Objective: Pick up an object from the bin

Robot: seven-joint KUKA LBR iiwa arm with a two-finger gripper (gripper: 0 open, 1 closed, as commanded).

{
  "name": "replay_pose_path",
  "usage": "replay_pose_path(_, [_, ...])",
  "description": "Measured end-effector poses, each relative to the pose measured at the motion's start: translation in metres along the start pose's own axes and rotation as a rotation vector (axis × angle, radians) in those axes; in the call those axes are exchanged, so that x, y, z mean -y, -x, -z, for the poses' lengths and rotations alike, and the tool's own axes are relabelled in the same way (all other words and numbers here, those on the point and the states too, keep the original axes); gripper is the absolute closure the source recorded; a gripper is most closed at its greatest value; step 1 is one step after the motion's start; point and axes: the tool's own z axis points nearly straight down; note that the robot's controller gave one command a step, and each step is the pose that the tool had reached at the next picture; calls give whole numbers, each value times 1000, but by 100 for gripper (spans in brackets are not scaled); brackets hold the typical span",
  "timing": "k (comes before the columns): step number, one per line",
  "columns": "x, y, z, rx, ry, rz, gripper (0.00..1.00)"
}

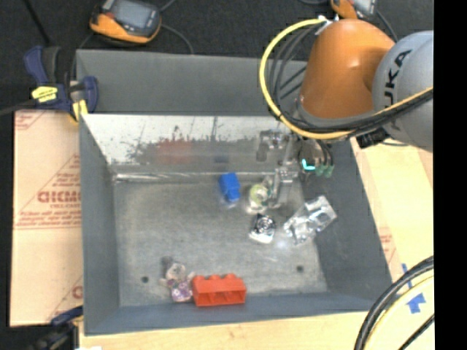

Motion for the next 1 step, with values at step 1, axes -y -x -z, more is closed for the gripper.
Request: replay_pose_path(1, [53, 21, -122, 0, -1, -27, 0])
